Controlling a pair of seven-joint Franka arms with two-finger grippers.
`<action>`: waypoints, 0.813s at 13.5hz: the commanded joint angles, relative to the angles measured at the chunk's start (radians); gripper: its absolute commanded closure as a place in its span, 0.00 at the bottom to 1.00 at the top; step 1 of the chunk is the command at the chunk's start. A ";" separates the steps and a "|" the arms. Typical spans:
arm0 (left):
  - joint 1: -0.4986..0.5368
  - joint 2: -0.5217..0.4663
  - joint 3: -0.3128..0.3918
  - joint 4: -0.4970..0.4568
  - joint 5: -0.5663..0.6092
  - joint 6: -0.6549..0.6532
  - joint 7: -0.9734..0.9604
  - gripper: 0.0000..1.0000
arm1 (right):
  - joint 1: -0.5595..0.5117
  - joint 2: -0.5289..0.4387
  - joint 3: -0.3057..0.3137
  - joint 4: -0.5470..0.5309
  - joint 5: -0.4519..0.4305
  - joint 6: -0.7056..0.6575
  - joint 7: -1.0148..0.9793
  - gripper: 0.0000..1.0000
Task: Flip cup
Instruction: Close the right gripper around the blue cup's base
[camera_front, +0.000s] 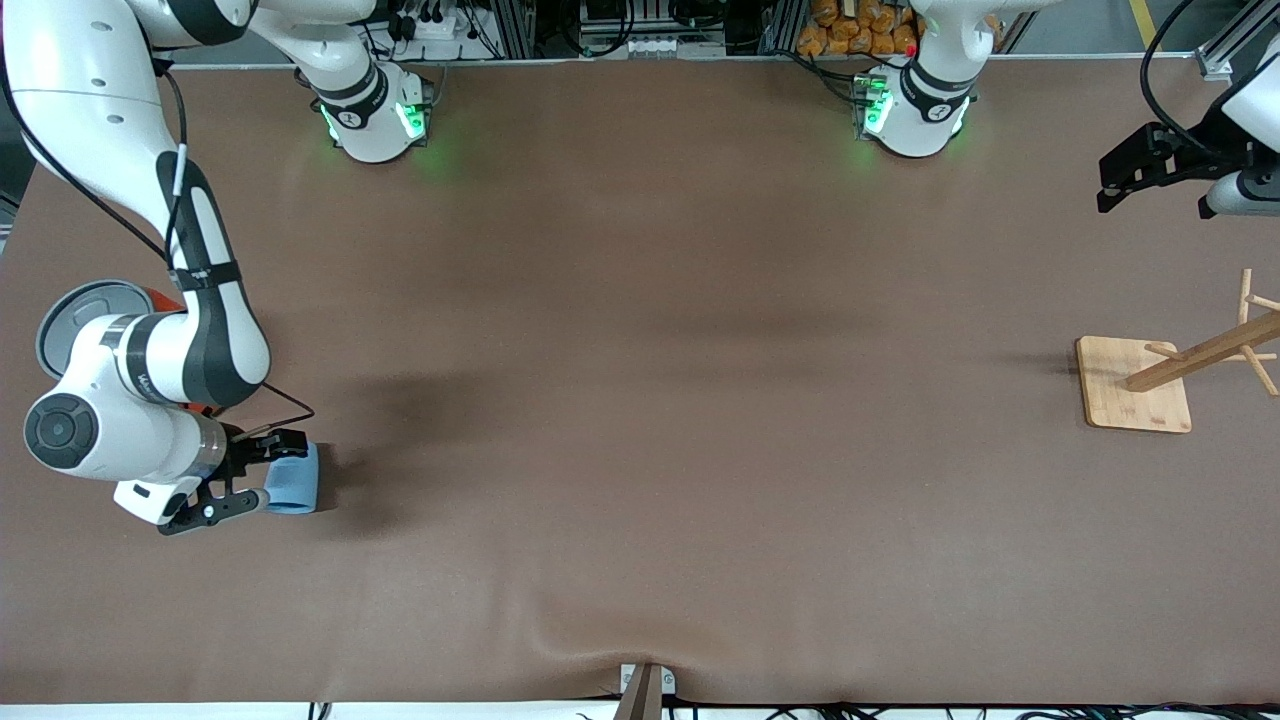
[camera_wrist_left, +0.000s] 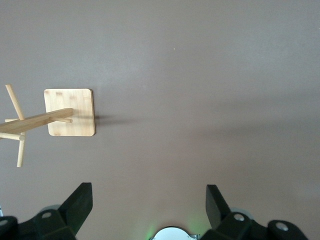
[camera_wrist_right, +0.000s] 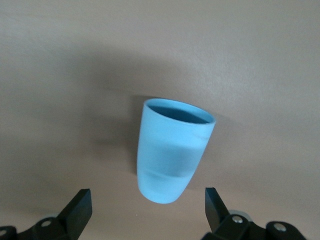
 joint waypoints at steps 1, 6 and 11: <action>0.008 0.004 -0.007 0.011 0.026 0.006 0.017 0.00 | -0.017 0.013 0.008 -0.002 0.044 0.006 -0.015 0.00; 0.013 0.001 -0.007 0.011 0.025 0.006 0.017 0.00 | -0.070 0.062 0.008 -0.003 0.199 0.099 -0.200 0.00; 0.005 0.007 -0.007 0.008 0.025 0.024 0.017 0.00 | -0.065 0.068 0.007 -0.021 0.199 0.215 -0.213 0.00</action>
